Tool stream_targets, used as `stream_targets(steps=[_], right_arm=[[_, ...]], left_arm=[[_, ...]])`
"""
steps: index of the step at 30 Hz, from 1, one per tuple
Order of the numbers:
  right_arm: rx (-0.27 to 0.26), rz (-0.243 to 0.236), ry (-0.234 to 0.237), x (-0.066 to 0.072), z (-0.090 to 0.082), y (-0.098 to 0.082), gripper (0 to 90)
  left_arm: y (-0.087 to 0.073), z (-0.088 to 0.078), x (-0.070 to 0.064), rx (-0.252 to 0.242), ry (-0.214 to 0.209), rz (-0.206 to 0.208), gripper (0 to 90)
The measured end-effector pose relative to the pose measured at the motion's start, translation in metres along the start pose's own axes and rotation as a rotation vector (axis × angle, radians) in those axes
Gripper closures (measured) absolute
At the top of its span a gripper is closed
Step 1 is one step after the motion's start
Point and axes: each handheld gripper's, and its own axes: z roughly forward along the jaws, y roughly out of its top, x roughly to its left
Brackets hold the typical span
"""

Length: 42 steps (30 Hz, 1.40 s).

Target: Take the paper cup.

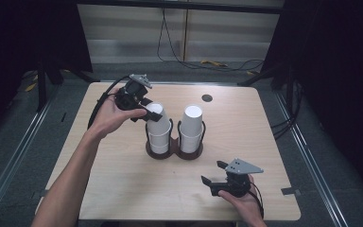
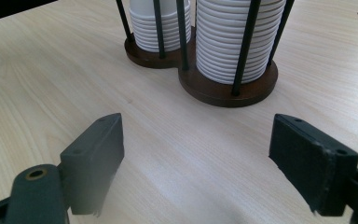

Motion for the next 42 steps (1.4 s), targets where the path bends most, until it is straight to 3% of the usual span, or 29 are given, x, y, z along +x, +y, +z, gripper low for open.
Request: stream_targets(steps=[5, 7, 18, 21, 27, 28, 42], right_arm=[[0.000, -0.001, -0.001, 0.000, 0.000, 0.000, 18.1], [0.000, -0.001, 0.000, 0.000, 0.000, 0.000, 18.1], [0.001, -0.001, 0.000, 0.000, 0.000, 0.000, 18.1], [0.000, -0.001, -0.001, 0.000, 0.000, 0.000, 18.1], [0.000, -0.001, -0.004, 0.000, 0.000, 0.000, 17.9], [0.000, -0.001, -0.002, 0.000, 0.000, 0.000, 17.9], [0.002, 0.002, 0.001, 0.001, 0.000, 0.001, 17.9]], left_arm=[[-0.001, -0.006, -0.002, -0.037, 0.008, -0.016, 35.0], [-0.001, -0.009, -0.002, -0.042, 0.014, 0.000, 35.0], [-0.003, -0.018, -0.006, -0.100, 0.024, -0.006, 35.0], [-0.003, -0.022, -0.006, -0.141, 0.032, -0.014, 35.0], [-0.005, -0.026, -0.007, -0.168, 0.031, -0.013, 35.0], [-0.007, -0.027, -0.008, -0.191, 0.027, -0.010, 35.0], [-0.016, -0.038, -0.019, -0.246, 0.017, -0.004, 35.0]])
